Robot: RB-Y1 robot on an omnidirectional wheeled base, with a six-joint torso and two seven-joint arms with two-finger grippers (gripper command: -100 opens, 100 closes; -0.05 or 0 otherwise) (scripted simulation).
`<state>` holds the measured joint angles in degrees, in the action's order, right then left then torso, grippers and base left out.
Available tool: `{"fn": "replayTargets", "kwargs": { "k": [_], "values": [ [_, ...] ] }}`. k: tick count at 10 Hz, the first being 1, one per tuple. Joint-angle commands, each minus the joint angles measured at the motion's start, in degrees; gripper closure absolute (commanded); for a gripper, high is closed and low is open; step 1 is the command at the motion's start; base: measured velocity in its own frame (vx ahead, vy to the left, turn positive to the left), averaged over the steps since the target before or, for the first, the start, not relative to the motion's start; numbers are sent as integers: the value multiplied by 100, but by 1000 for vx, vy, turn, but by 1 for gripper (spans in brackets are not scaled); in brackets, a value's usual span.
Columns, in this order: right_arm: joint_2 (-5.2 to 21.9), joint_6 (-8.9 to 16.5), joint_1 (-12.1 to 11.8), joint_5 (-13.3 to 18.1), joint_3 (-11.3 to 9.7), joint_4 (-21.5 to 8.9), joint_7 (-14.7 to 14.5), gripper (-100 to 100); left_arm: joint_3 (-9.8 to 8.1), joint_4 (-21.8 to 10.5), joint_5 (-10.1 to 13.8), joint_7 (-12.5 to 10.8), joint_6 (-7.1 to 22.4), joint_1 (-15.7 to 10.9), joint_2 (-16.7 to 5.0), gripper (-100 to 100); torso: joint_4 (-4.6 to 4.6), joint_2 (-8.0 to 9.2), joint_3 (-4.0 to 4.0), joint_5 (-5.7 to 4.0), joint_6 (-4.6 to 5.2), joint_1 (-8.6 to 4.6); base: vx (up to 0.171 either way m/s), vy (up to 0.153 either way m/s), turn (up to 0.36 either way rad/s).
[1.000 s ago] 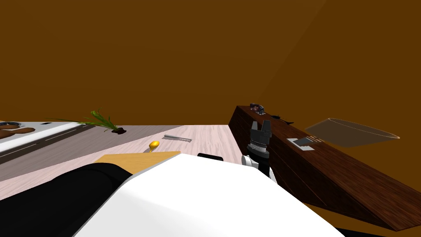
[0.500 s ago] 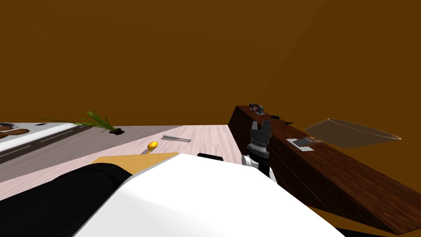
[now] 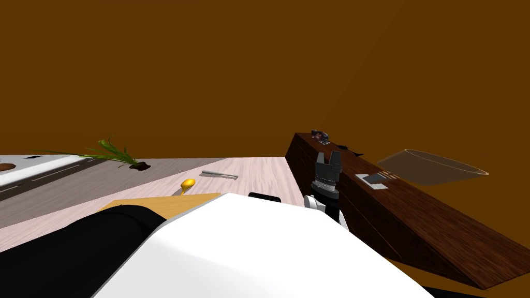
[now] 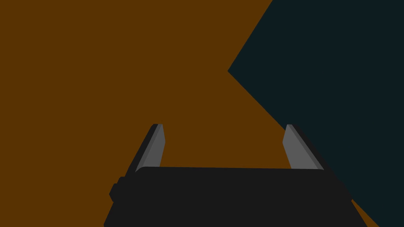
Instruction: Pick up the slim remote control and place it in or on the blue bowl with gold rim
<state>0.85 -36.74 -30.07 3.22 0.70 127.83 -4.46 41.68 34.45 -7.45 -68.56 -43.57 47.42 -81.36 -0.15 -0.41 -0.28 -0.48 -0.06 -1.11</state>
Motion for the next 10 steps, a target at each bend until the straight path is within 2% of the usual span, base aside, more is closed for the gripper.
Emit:
{"fn": "replayTargets", "kwargs": {
  "k": [1,4,7,10],
  "values": [
    [0,0,0,0,0,0,0,0,-54,193,57,-41,7,106,-105,100,0,0,0,0,0,0,-10,-127,-19],
    [0,0,1,0,0,0,0,0,-165,441,-63,-362,-75,57,-116,100,9,33,20,1,-14,-11,-55,-149,-3],
    [0,0,1,0,0,0,0,0,-299,730,-269,-797,-134,-33,-1,100,15,48,31,-4,-24,-24,-69,-179,16],
    [0,0,1,0,0,0,0,0,-368,877,-390,-1035,-155,-79,72,100,13,45,29,-8,-34,-17,-56,-142,12]
  ]
}}
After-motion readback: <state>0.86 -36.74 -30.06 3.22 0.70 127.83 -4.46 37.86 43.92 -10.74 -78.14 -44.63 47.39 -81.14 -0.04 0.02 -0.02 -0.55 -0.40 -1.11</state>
